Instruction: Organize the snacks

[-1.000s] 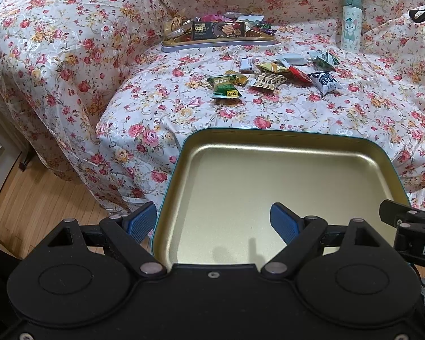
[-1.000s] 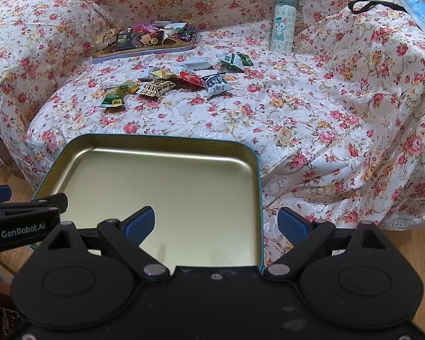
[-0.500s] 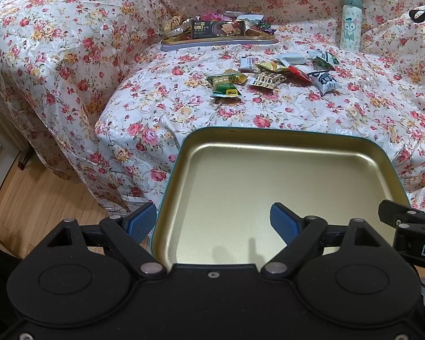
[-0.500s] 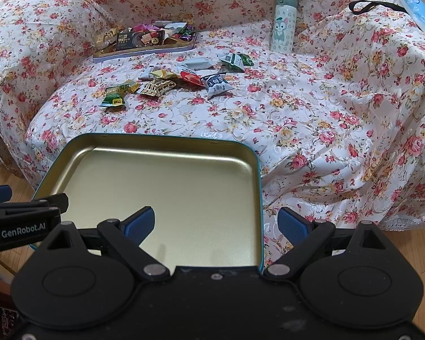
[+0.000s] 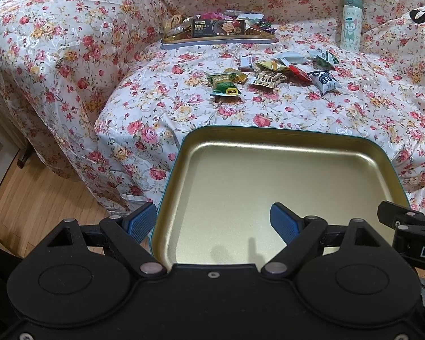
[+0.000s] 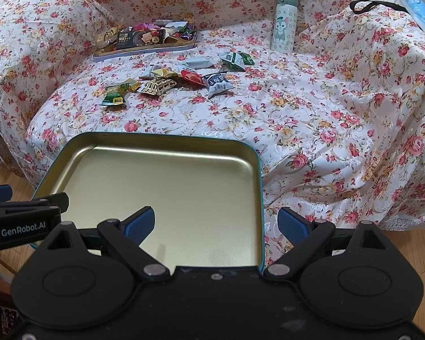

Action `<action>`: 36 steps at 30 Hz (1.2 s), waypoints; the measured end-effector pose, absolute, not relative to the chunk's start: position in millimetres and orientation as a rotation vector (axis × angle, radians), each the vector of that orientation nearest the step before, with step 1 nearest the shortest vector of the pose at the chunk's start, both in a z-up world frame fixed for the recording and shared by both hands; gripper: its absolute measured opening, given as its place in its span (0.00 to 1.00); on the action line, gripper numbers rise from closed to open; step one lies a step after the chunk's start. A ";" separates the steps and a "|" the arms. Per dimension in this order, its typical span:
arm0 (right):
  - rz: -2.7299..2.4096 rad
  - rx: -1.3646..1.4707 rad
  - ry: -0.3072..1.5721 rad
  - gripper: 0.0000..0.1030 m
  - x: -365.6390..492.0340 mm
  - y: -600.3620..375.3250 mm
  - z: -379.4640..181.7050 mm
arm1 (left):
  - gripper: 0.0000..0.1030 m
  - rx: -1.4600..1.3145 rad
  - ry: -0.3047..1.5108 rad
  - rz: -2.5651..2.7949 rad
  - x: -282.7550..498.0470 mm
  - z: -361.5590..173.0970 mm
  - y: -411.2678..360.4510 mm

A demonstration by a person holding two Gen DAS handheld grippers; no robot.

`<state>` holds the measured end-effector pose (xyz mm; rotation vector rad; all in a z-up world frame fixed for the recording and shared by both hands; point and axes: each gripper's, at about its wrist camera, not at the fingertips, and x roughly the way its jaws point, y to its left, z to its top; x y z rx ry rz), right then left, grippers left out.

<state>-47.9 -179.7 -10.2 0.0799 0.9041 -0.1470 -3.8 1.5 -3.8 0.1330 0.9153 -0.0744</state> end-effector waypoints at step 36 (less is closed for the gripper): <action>-0.052 0.073 0.960 1.00 -35.0 -181.7 -18.5 | 0.84 0.045 0.992 -0.084 19.2 -13.7 13.6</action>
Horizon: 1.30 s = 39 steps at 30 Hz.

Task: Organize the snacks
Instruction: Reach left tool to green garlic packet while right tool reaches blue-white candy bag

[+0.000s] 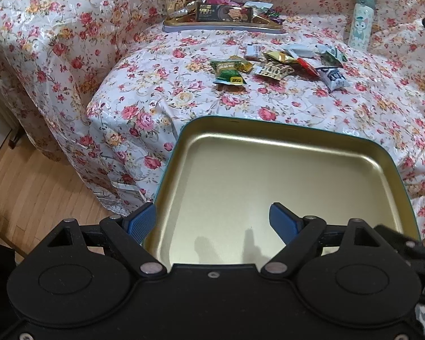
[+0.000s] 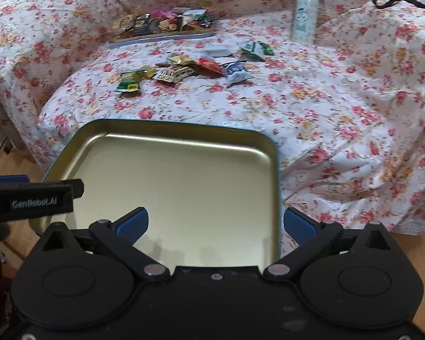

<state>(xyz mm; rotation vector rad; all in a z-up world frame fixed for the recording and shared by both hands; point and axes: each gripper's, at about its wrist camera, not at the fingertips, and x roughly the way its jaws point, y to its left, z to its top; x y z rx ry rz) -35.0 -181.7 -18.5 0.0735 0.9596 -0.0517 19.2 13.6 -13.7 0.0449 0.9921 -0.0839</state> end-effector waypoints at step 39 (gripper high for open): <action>-0.081 0.049 1.024 0.77 219.2 -236.3 -51.0 | 0.75 0.025 1.120 -0.098 233.3 -39.0 -4.5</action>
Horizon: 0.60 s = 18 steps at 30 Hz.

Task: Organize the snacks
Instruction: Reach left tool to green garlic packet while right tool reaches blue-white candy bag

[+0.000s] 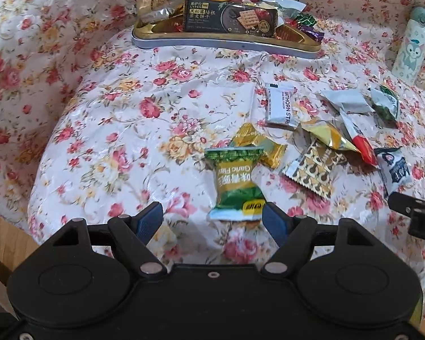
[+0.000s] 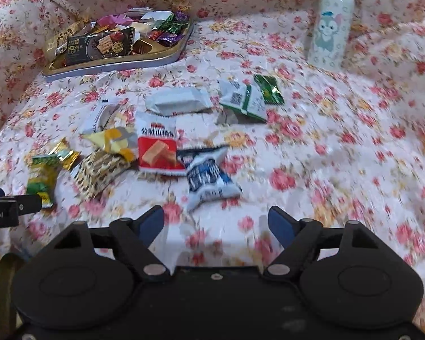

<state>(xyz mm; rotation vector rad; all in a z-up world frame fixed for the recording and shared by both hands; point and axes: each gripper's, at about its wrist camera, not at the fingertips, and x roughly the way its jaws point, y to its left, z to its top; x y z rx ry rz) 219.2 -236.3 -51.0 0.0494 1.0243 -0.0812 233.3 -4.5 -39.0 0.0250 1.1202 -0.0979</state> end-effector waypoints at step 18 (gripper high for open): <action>-0.080 0.046 1.008 0.61 260.3 -234.4 -73.3 | 0.78 0.001 1.196 -0.085 263.4 -55.2 -10.9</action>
